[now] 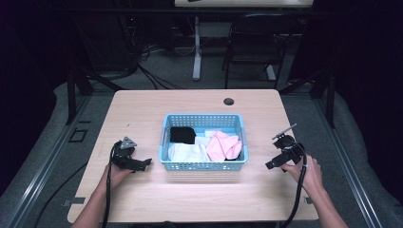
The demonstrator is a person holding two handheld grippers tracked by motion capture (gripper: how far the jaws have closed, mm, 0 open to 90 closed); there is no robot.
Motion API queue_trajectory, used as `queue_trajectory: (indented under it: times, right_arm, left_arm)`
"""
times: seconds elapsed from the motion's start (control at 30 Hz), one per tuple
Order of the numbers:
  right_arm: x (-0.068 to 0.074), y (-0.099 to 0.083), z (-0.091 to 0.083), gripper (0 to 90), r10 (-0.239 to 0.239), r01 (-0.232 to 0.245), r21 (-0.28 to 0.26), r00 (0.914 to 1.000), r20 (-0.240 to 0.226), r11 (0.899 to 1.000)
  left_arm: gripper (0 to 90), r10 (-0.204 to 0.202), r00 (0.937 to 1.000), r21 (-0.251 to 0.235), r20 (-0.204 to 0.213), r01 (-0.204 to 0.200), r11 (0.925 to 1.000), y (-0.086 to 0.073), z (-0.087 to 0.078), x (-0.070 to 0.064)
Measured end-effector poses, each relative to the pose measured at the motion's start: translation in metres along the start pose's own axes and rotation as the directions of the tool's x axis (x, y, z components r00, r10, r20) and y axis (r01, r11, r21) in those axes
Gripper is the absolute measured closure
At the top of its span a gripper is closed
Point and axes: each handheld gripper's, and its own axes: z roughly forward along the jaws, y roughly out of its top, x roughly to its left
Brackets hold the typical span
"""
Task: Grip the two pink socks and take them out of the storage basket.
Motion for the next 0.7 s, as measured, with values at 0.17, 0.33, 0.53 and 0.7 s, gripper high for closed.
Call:
queue_trajectory:
  times: [0.17, 0.33, 0.53, 0.7]
  right_arm:
    - [0.005, 0.009, -0.015, 0.0, -0.028, 0.028, -0.006, 0.9996, -0.003, 1.000]
    - [0.013, 0.018, -0.031, 0.0, -0.048, 0.048, -0.024, 0.9987, -0.015, 0.999]
    - [0.022, 0.028, -0.049, 0.0, -0.060, 0.059, -0.056, 0.9979, -0.025, 0.997]
    - [0.032, 0.040, -0.063, 0.0, -0.087, 0.084, -0.078, 0.9955, -0.036, 0.993]
  left_arm:
    - [1.0, 0.002, 1.0000, 0.000, -0.001, -0.002, 1.0000, 0.000, 0.000, 0.000]
    - [1.0, 0.001, 1.0000, 0.000, -0.001, -0.001, 1.0000, 0.000, 0.000, 0.000]
    - [1.0, 0.001, 1.0000, 0.001, -0.002, -0.001, 1.0000, 0.000, 0.000, 0.000]
    - [1.0, 0.001, 1.0000, 0.000, -0.002, -0.001, 1.0000, 0.000, 0.000, 0.000]
